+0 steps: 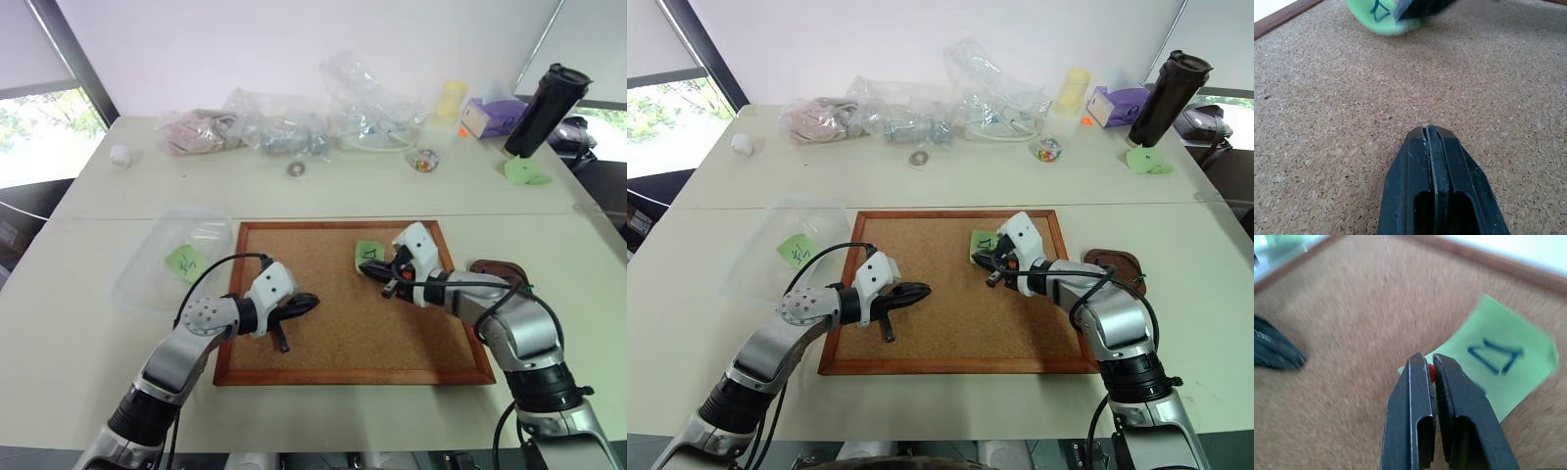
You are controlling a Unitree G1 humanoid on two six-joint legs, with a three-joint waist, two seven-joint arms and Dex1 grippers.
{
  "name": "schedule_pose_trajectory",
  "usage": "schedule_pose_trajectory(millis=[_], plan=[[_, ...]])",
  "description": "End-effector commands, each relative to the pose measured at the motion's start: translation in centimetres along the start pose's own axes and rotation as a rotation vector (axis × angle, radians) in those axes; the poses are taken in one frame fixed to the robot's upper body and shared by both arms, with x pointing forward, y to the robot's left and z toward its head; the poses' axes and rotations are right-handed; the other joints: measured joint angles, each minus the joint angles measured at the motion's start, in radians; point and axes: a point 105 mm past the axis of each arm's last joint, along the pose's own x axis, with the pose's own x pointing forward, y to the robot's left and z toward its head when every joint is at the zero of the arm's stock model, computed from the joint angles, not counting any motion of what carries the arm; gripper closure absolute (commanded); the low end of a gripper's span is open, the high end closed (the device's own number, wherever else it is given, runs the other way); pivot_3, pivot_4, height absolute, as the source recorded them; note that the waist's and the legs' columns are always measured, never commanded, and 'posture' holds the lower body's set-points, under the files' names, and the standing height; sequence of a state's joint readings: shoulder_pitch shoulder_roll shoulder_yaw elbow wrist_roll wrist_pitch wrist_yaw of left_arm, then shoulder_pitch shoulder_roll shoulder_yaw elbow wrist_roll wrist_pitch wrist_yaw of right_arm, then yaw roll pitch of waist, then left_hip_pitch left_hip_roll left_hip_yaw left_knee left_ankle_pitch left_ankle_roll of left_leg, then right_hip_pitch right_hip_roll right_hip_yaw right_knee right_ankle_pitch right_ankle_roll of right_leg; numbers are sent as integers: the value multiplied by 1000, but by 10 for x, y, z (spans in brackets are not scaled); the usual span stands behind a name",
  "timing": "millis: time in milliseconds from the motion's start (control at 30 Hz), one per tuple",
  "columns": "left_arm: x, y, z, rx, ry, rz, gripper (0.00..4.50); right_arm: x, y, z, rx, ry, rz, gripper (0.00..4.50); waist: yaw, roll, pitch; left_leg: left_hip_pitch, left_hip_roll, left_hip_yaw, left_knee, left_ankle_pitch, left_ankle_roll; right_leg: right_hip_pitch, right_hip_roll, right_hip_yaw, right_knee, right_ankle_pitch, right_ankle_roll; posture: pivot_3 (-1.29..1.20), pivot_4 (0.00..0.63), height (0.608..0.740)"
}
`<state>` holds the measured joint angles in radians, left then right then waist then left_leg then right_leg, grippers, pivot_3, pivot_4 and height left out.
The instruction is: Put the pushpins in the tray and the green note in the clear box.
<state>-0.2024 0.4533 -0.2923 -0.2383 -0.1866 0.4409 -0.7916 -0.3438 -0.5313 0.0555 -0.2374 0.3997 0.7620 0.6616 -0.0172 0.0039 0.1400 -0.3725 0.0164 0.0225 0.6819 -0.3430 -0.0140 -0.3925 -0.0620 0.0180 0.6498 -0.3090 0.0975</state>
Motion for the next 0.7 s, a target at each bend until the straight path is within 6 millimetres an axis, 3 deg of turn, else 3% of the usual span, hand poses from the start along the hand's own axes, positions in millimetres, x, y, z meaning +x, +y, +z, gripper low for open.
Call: schedule_pose_trajectory(millis=[33, 200, 333, 500, 600, 700], plan=[[0, -8, -22, -65, 84, -31, 4500, -10, 1, 33, -70, -82, 1, 4460, 0, 0, 0, 0, 0, 0, 0, 0, 0, 0, 0, 0, 0, 0, 0, 0, 150, 740], [0, -8, -21, -65, 85, -32, 4500, -17, 15, 45, -93, -95, 43, 4460, 1, 0, 0, 0, 0, 0, 0, 0, 0, 0, 0, 0, 0, 0, 0, 0, 150, 740], [0, 0, -16, -85, 62, -7, 4500, -24, 38, 39, -152, -50, 131, 4460, 2, 0, 0, -1, 0, 0, 0, 0, 0, 0, 0, 0, 0, 0, 0, 0, 150, 740], [-1, 11, -5, -118, -4, 14, 4500, -30, 43, 38, -188, -23, 153, 4460, 3, -1, 0, -1, 0, 0, 0, 0, 0, 0, -1, 0, -1, 0, 0, 0, 150, 740], [-3, 20, 21, -174, -105, 6, 3523, -38, 48, 39, -241, 3, 182, 4500, 5, -1, 2, -1, 0, 0, 0, 0, 0, -1, -1, 0, 0, 0, 0, 0, 150, 740], [-4, 20, 35, -226, -158, -35, 2068, -41, 50, 40, -281, 19, 195, 4500, 3, -5, 5, -2, 0, -1, 0, 0, 0, -1, -1, -1, 0, 0, 0, 0, 150, 740]])
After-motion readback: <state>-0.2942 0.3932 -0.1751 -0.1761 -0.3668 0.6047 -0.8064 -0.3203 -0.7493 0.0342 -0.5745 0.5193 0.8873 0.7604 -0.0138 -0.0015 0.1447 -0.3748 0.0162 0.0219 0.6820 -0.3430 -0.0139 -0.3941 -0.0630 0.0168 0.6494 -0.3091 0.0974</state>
